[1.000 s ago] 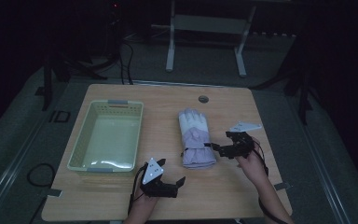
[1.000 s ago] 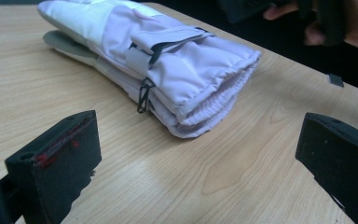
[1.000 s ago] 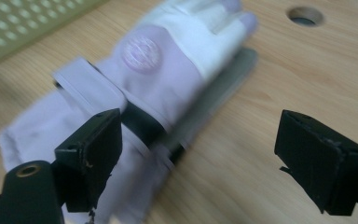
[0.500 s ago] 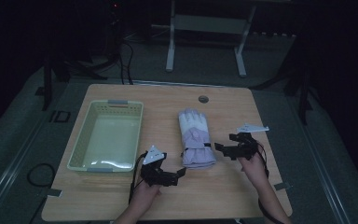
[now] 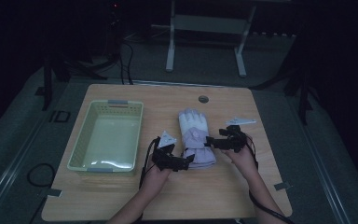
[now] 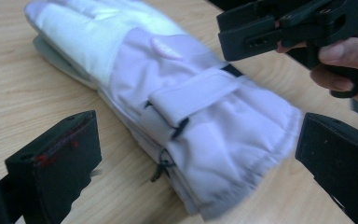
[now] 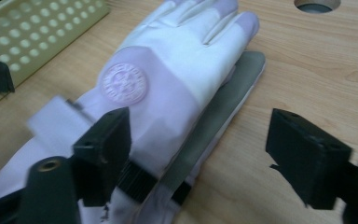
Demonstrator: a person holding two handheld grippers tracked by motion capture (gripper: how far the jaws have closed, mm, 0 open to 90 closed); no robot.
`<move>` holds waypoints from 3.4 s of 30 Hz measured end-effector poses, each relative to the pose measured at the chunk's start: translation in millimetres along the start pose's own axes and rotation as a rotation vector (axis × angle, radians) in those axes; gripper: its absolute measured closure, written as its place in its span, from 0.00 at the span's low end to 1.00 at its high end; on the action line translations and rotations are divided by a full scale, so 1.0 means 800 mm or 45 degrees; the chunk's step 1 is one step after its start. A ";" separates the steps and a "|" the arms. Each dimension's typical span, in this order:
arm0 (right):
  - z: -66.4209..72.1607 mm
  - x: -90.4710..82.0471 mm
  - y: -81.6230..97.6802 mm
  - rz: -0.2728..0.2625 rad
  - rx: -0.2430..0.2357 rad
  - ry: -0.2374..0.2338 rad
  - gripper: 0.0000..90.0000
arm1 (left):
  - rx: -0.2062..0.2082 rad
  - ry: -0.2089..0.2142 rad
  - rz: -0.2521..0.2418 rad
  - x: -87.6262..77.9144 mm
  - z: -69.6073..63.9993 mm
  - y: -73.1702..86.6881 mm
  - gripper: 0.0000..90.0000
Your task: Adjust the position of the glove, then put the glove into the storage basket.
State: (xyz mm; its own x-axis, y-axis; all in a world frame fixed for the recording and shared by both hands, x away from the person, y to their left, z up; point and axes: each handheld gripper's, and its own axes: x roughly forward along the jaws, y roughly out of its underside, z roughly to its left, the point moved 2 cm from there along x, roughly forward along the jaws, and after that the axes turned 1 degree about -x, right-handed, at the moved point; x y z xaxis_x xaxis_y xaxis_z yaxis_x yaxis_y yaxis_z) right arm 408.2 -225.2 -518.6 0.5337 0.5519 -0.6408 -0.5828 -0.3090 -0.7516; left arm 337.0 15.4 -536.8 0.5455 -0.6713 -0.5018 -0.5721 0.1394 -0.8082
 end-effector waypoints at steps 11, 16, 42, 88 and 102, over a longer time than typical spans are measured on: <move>-0.009 0.031 -0.001 0.049 0.111 -0.075 0.32 | -0.130 -0.011 0.178 0.031 0.014 0.008 0.00; -0.013 0.041 0.009 0.126 0.177 -0.173 0.41 | -0.166 0.031 0.212 0.039 0.016 0.017 0.18; 0.016 0.040 0.012 0.211 0.074 -0.084 0.84 | -0.121 0.105 0.410 0.047 0.005 0.005 0.80; 0.107 -0.008 -0.102 0.027 -0.036 -0.064 0.86 | 0.073 0.081 0.393 -0.084 0.033 -0.094 0.81; 0.175 0.019 -0.139 0.033 -0.092 -0.114 0.86 | 0.085 0.044 0.398 -0.155 0.077 -0.090 0.81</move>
State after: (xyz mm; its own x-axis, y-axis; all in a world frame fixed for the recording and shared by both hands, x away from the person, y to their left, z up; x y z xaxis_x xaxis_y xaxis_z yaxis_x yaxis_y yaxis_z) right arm 395.5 -73.8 -422.6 0.4600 0.6092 -0.6460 -0.5482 -0.3775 -0.7463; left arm 348.4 133.1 -435.6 0.3281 -0.6124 -0.7192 -0.6666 0.3894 -0.6356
